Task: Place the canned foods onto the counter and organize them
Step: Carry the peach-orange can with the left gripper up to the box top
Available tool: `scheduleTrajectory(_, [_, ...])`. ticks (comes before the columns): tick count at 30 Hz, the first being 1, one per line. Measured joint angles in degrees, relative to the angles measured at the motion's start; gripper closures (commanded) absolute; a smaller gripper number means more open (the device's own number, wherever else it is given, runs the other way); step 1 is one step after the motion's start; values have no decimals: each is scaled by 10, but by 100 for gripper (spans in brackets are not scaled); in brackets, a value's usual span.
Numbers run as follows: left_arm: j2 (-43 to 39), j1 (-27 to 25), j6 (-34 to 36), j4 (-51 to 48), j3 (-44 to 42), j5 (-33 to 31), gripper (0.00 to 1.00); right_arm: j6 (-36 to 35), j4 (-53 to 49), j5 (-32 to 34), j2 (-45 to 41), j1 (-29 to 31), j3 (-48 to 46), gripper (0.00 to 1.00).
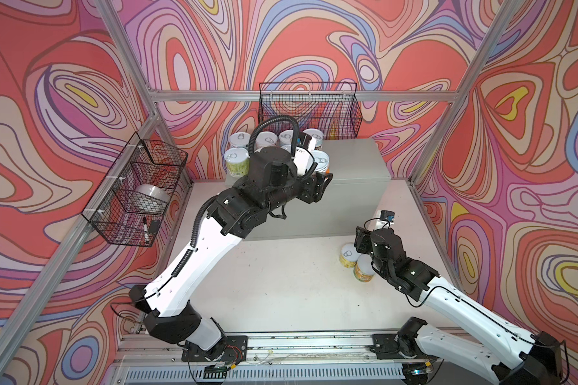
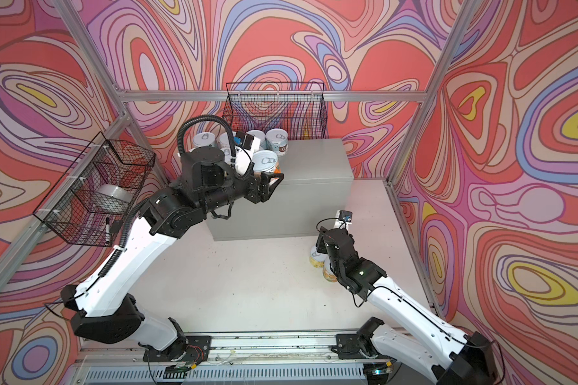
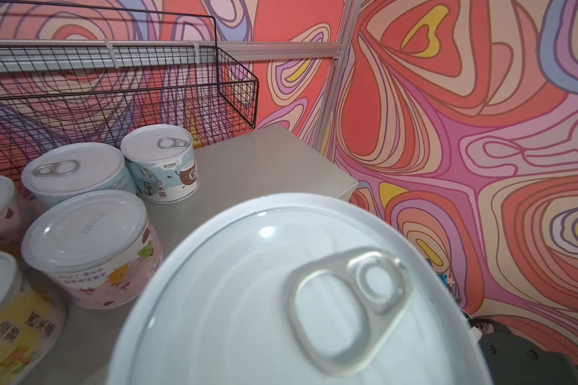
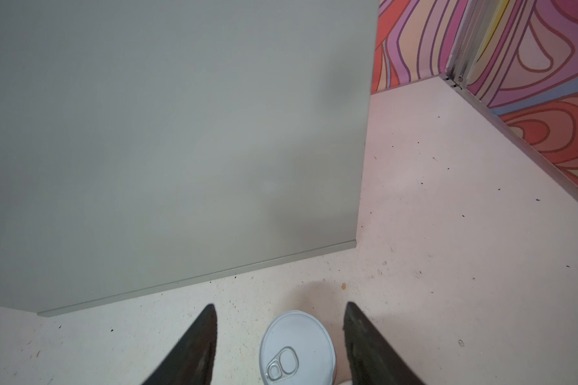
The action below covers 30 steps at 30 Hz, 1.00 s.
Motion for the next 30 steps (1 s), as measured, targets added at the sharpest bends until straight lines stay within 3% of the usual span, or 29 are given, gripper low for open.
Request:
scheduleTrajectory(15, [138,-3,19,-7,96,-5,100,4,0,2,-18,0,-3,39])
scheduleTrajectory(30, [240,-3,55,14,177,-76,100,2,-1,16,-27,0,-3,39])
